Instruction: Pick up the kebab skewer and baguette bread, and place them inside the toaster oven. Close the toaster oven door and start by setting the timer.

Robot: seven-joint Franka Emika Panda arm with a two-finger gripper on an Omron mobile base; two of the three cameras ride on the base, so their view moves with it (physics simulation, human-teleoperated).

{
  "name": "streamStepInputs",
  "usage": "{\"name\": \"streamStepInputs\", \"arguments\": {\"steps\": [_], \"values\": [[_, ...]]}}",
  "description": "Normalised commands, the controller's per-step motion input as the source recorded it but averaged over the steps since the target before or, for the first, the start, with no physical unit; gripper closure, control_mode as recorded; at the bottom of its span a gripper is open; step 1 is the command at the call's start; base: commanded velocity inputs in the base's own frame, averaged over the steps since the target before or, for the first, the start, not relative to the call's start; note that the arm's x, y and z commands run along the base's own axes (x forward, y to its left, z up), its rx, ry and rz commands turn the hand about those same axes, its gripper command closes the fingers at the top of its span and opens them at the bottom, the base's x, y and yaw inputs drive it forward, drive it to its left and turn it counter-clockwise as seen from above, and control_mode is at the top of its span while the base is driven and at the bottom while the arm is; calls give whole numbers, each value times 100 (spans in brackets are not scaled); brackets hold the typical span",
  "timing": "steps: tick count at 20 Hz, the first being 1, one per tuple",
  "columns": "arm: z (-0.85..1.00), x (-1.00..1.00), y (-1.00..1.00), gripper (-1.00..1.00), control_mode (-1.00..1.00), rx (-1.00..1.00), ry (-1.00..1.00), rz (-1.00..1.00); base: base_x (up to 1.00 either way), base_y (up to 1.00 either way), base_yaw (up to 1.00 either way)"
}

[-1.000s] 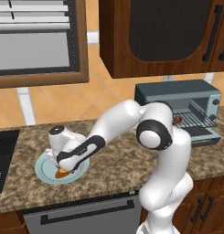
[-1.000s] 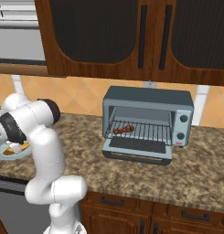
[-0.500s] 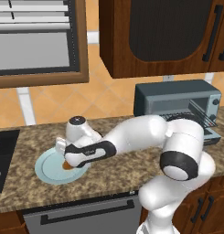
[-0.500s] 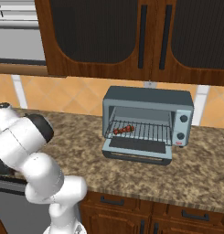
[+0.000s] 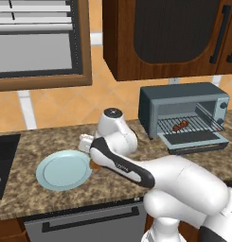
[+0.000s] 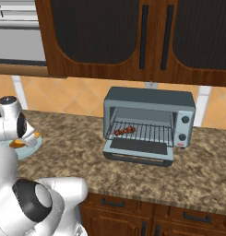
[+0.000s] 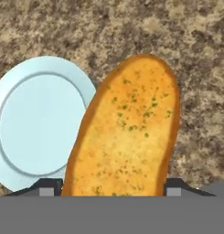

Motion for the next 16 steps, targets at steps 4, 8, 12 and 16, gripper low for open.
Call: {"name": "streamStepInputs", "arguments": {"steps": [4,8,12,16], "values": [[63,-6,-100,100,-100,-6,0,20,0,0,0],[49,-4,-100,100,-100,-7,0,18,0,0,0],[46,-1,-100,100,-100,-8,0,10,0,0,0],[23,4,-100,100,-100,-8,0,4,0,0,0]]}}
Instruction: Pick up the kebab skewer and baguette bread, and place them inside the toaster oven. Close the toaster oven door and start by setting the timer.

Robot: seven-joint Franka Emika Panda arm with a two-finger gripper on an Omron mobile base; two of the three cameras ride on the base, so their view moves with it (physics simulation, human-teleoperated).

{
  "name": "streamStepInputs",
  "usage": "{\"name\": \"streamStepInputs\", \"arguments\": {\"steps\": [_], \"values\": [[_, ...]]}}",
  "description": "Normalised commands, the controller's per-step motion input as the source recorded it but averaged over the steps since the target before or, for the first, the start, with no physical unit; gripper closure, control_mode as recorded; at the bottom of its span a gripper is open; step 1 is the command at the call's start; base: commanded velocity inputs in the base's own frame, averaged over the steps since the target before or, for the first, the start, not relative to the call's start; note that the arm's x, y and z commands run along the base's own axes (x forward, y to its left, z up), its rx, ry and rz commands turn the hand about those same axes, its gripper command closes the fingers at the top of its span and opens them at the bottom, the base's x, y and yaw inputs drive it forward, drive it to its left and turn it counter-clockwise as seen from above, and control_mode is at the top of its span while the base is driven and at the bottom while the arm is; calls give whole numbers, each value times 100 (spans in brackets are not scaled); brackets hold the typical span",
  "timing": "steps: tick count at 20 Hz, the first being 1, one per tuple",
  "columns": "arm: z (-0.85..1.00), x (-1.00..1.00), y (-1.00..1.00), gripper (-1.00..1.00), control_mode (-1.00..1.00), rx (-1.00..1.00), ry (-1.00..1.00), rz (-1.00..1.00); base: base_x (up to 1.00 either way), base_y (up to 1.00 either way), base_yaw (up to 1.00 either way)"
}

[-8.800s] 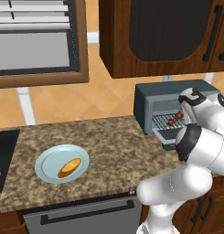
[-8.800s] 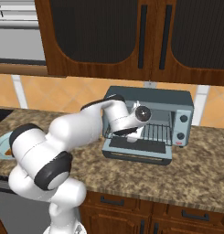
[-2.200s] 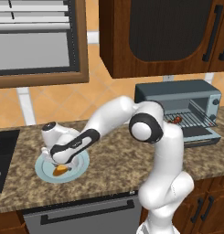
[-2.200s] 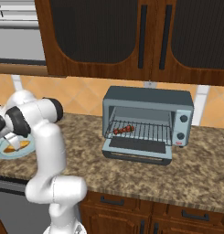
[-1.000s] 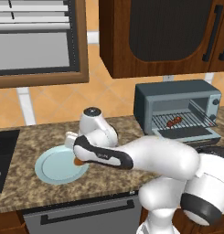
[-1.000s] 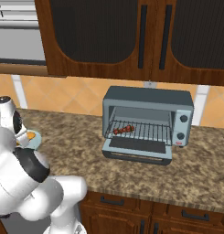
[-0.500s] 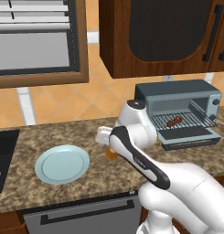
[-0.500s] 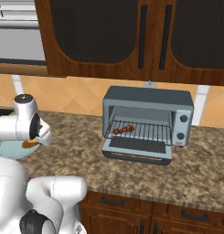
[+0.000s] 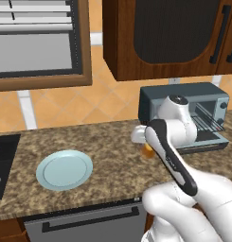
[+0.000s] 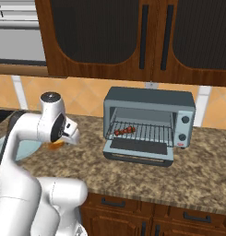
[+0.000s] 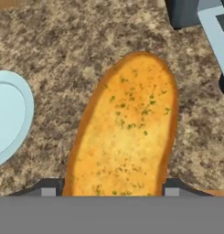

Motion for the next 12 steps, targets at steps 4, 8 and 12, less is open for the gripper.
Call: {"name": "streamStepInputs", "arguments": {"steps": [4,8,12], "values": [[14,18,-100,100,-100,-7,0,6,0,0,0],[10,36,-100,100,-100,-5,0,4,0,0,0],[1,53,-100,100,-100,-6,0,0,0,0,0]]}}
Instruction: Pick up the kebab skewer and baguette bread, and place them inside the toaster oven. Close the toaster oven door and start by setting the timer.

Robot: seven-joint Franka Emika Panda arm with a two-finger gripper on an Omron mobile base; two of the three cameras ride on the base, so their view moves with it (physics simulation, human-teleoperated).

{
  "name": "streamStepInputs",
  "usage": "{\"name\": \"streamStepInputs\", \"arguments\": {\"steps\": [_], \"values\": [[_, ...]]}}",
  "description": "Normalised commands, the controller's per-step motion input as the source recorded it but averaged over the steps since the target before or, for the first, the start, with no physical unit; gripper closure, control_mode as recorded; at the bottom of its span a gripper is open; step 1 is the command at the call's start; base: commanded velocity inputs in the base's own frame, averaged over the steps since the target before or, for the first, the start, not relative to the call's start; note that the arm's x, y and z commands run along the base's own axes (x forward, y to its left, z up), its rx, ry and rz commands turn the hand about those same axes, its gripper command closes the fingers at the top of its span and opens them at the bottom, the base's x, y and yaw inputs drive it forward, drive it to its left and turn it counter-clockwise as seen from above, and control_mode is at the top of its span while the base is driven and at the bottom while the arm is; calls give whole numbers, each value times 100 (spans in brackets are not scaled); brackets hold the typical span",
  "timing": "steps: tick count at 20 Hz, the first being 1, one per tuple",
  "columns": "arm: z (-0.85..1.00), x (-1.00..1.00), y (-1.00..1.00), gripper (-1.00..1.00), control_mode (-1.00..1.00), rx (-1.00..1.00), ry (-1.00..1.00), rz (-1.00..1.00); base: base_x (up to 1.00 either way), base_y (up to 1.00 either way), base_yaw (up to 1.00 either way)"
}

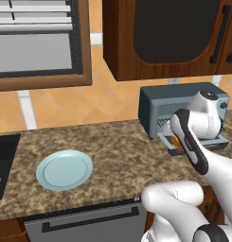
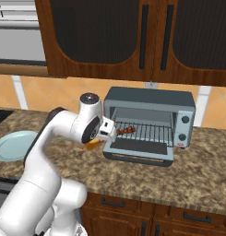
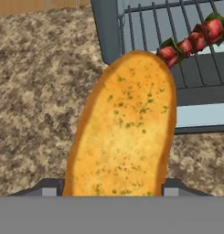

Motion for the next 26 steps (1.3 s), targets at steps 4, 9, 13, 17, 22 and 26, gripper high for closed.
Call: {"name": "streamStepInputs", "arguments": {"steps": [4,9,13,17,22,26], "values": [[0,86,-100,100,-100,-4,0,-1,0,0,0],[-3,91,-98,100,-100,-2,0,-3,0,0,0],[0,94,-75,100,-100,0,0,-2,0,0,0],[-2,68,-90,100,-100,0,0,-1,0,0,0],[-33,1,-47,100,-100,-1,0,0,0,0,0],[-26,0,-16,100,-100,0,-4,0,0,0,0]]}}
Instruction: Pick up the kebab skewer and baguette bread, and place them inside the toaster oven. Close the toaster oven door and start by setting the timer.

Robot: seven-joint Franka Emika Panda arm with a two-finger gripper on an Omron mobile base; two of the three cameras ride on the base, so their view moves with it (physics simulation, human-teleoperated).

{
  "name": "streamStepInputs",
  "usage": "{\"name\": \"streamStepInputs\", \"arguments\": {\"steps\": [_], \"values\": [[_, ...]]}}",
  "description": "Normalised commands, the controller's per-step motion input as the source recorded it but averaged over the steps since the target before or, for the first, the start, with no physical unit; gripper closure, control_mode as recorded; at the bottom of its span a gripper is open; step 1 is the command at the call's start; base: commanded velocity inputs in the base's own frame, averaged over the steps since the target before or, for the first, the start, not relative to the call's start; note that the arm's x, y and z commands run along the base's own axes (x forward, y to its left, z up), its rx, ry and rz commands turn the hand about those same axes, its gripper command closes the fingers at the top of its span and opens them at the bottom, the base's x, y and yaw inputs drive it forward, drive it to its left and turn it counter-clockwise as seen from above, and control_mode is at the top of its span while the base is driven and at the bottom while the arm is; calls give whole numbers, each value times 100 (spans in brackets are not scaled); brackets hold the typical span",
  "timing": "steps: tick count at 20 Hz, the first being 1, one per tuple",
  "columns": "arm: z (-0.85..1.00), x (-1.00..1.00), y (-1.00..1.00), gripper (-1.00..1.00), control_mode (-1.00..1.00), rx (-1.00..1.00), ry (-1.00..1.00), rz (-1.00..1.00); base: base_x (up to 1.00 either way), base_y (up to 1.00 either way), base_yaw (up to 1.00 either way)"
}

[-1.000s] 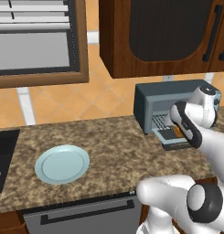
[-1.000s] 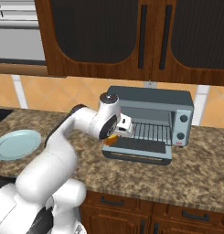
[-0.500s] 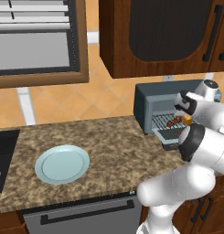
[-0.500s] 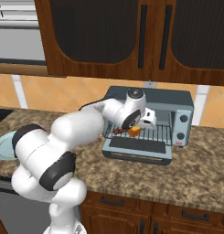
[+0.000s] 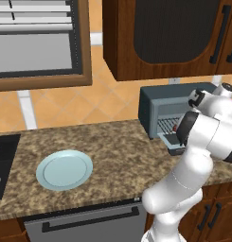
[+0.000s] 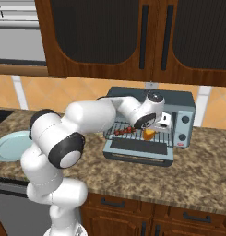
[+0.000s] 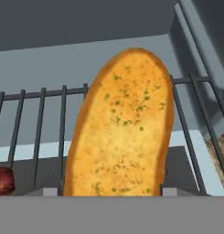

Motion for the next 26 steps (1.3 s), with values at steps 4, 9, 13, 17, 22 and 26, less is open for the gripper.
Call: {"name": "streamStepInputs", "arguments": {"steps": [4,9,13,17,22,26], "values": [[-34,11,-2,100,-100,-3,-6,0,0,0,0],[-18,35,0,100,-100,-3,-4,0,0,0,0],[-13,7,-14,100,-100,-1,-2,0,0,0,0],[-29,-14,-1,100,-100,-1,-3,0,0,0,0],[-30,-27,0,-100,-100,-2,-6,0,0,0,0],[-18,-24,0,-100,-100,-3,-7,0,0,0,0]]}}
